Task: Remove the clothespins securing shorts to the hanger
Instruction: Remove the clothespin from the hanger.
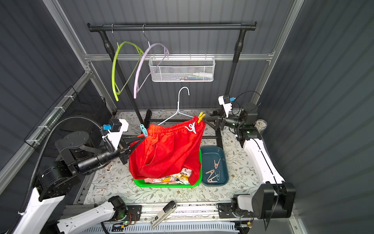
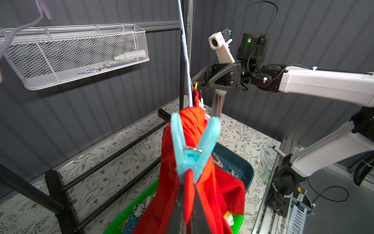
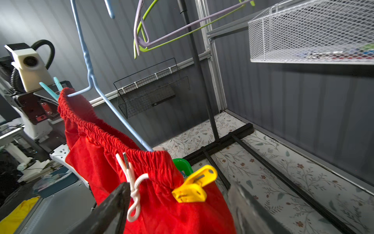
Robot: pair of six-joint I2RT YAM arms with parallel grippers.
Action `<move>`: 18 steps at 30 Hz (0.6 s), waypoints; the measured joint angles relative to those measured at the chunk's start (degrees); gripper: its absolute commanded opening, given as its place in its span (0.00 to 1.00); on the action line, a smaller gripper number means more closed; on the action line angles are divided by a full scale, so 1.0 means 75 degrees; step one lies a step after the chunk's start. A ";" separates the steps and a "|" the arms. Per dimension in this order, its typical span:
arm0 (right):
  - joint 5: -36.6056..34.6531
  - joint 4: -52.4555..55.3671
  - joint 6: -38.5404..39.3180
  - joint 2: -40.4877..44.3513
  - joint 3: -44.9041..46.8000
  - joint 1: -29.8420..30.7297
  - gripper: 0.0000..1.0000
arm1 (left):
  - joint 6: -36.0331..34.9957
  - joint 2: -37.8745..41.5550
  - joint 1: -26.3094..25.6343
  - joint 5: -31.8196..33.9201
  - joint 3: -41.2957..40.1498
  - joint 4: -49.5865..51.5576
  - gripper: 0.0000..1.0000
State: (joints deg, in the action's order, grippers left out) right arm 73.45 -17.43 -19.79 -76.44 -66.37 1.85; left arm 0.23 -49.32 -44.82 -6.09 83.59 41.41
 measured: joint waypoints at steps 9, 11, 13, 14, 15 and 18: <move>0.0478 -0.1536 -0.1049 -0.0425 0.0044 0.0003 0.72 | 0.0055 -0.0219 -0.0003 -0.0251 0.0000 -0.0160 0.00; 0.0516 -0.1711 -0.1169 -0.0484 0.0070 0.0017 0.69 | 0.0055 -0.0230 0.0000 -0.0286 0.0000 -0.0160 0.00; 0.0530 -0.1804 -0.1265 -0.0548 0.0082 0.0044 0.67 | 0.0058 -0.0233 0.0000 -0.0315 0.0000 -0.0160 0.00; 0.0527 -0.1859 -0.1300 -0.0568 0.0093 0.0050 0.67 | 0.0058 -0.0233 0.0000 -0.0332 0.0000 -0.0160 0.00; 0.0527 -0.1906 -0.1311 -0.0580 0.0117 0.0055 0.67 | 0.0058 -0.0236 0.0000 -0.0344 0.0000 -0.0160 0.00; 0.0519 -0.1982 -0.1323 -0.0583 0.0224 0.0067 0.67 | 0.0061 -0.0233 0.0000 -0.0347 0.0000 -0.0160 0.00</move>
State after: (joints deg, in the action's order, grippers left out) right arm 77.34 -32.29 -29.71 -80.82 -64.69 2.35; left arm 0.69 -51.07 -44.82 -8.69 83.59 40.21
